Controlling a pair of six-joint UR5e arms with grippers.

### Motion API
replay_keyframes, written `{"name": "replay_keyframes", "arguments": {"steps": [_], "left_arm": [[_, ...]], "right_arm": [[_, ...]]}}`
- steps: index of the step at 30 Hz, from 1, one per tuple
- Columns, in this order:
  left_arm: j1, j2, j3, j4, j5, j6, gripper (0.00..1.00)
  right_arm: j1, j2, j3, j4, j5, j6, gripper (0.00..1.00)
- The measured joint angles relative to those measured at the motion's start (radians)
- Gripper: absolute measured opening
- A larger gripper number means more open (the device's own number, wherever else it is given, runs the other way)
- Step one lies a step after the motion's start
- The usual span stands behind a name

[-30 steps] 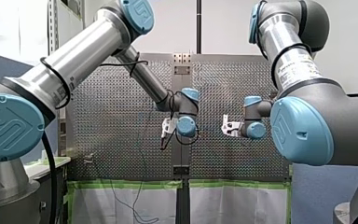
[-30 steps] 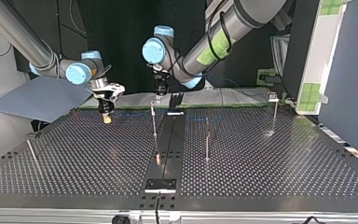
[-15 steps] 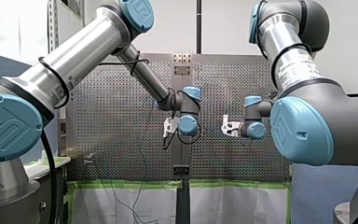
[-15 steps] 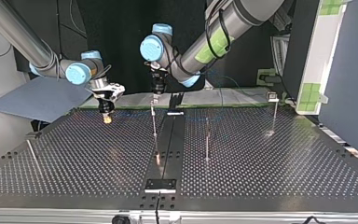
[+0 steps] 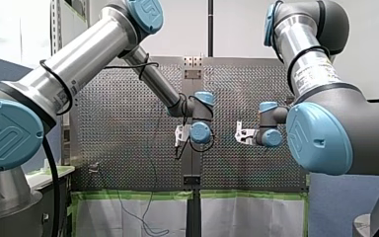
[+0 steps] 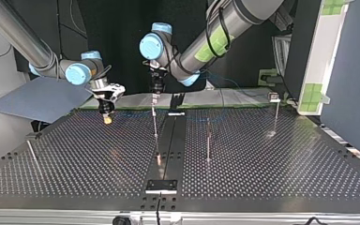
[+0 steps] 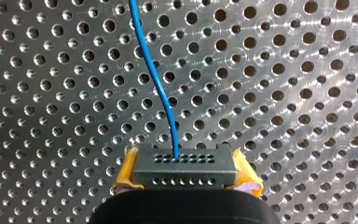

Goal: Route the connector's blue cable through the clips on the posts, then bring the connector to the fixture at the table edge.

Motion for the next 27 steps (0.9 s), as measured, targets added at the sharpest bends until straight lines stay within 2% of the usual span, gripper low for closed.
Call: {"name": "replay_keyframes", "arguments": {"steps": [8, 15, 27], "left_arm": [[-0.002, 0.005, 0.000, -0.002, 0.000, 0.000, 1.00], [-0.021, 0.036, -0.018, -0.012, -0.013, 0.001, 1.00], [-0.042, 0.135, -0.116, 0.077, -0.016, -0.018, 1.00]], "right_arm": [[0.002, 0.001, 0.000, 0.004, 0.000, -0.003, 0.00], [0.004, 0.001, 0.000, 0.006, 0.000, -0.005, 0.00], [0.005, 0.001, 0.000, 0.004, 0.000, -0.002, 0.00]]}}
